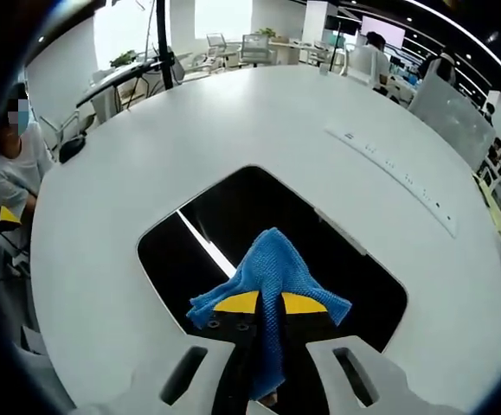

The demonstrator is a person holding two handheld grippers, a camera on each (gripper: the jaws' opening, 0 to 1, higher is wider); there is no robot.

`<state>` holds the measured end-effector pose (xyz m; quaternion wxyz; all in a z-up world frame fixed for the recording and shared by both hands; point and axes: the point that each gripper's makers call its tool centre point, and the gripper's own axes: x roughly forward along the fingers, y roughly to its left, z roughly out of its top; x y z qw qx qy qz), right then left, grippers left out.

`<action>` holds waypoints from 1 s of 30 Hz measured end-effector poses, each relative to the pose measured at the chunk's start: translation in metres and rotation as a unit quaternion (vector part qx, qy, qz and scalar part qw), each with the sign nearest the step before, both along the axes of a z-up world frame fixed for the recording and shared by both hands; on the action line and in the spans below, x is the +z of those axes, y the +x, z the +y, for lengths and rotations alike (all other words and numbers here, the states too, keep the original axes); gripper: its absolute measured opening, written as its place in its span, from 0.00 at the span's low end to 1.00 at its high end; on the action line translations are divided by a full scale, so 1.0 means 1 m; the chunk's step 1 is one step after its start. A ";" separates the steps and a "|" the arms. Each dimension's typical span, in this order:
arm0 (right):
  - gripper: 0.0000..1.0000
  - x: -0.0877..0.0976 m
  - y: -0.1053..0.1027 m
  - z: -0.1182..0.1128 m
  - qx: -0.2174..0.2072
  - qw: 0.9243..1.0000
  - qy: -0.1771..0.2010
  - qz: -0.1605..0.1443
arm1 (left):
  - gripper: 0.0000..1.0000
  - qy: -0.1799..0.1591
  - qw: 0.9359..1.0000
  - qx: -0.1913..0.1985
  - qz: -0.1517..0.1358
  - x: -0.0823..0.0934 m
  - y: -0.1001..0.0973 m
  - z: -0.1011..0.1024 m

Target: Wipe the mirror surface with the cleaning cloth until all visible marks leave the cleaned area.

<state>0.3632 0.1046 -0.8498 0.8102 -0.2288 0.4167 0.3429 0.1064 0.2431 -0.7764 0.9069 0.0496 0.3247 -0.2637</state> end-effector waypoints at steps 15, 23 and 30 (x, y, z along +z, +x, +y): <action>0.04 -0.003 0.023 0.001 -0.005 1.000 -0.009 -0.007 | 0.86 0.002 1.000 0.003 0.001 -0.001 0.002 0.004; 0.04 -0.005 0.033 0.002 -0.007 1.000 -0.010 -0.008 | 0.86 0.000 1.000 0.006 0.004 -0.003 0.002 0.005; 0.04 -0.002 0.033 0.001 -0.004 1.000 -0.011 -0.011 | 0.86 0.001 1.000 0.005 0.004 -0.004 0.004 0.006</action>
